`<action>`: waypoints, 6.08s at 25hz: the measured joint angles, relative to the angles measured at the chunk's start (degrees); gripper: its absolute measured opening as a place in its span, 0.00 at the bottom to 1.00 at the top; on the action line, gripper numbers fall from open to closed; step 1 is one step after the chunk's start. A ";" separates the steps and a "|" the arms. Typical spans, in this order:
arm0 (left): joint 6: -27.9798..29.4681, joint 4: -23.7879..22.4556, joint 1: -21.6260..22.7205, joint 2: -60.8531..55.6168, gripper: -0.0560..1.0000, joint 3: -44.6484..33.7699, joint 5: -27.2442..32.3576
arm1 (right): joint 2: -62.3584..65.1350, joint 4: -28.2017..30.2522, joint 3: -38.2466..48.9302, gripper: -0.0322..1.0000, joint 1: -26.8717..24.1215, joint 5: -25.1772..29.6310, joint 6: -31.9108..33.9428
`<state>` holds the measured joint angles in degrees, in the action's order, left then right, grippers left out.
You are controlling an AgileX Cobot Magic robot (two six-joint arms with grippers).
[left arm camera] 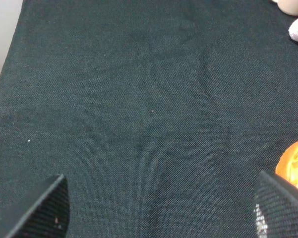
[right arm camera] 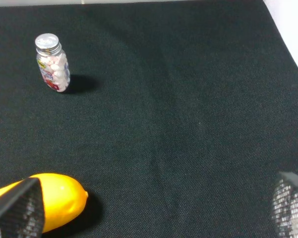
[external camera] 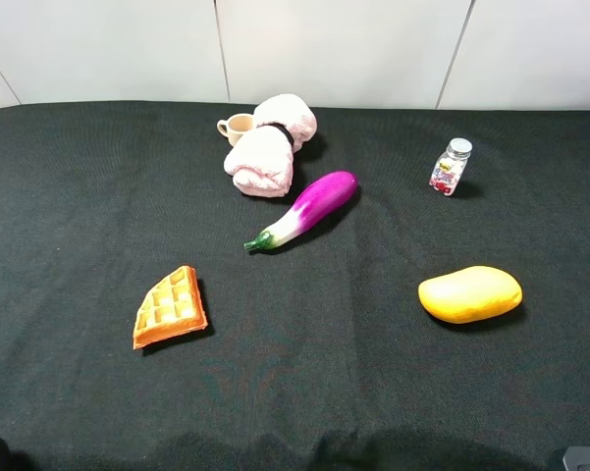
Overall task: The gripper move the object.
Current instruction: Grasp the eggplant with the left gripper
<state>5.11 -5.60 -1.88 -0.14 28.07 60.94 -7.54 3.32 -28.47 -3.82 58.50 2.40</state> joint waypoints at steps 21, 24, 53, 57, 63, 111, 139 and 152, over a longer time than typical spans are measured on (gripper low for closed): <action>-0.01 0.11 0.00 15.26 0.80 7.00 -3.99 | 0.00 0.00 0.00 0.70 0.00 0.00 0.00; -0.01 0.11 0.00 23.98 0.80 11.24 -4.33 | 0.00 0.00 0.00 0.70 0.00 0.00 0.00; -2.72 0.11 0.00 77.95 0.80 40.82 -4.87 | 0.00 0.00 0.00 0.70 0.00 0.00 0.00; -2.78 0.11 0.00 82.74 0.80 42.38 -4.93 | 0.00 0.00 0.00 0.70 0.00 0.00 0.00; -2.78 0.11 0.00 89.95 0.80 45.17 -5.19 | 0.00 0.00 0.00 0.70 0.00 0.00 0.00; -2.78 1.85 -28.31 121.32 0.80 72.07 -4.74 | 0.00 -0.11 0.00 0.70 0.00 0.00 0.00; -4.02 2.16 -41.25 128.32 0.80 72.09 -7.72 | 0.00 -0.31 0.00 0.70 0.00 0.00 0.00; -4.02 4.48 -41.25 134.67 0.80 79.10 -10.36 | 0.00 -0.46 0.00 0.70 0.00 0.00 0.00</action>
<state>1.09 -1.13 -43.13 134.52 107.17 50.58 -7.54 2.87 -28.47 -3.82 58.50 2.40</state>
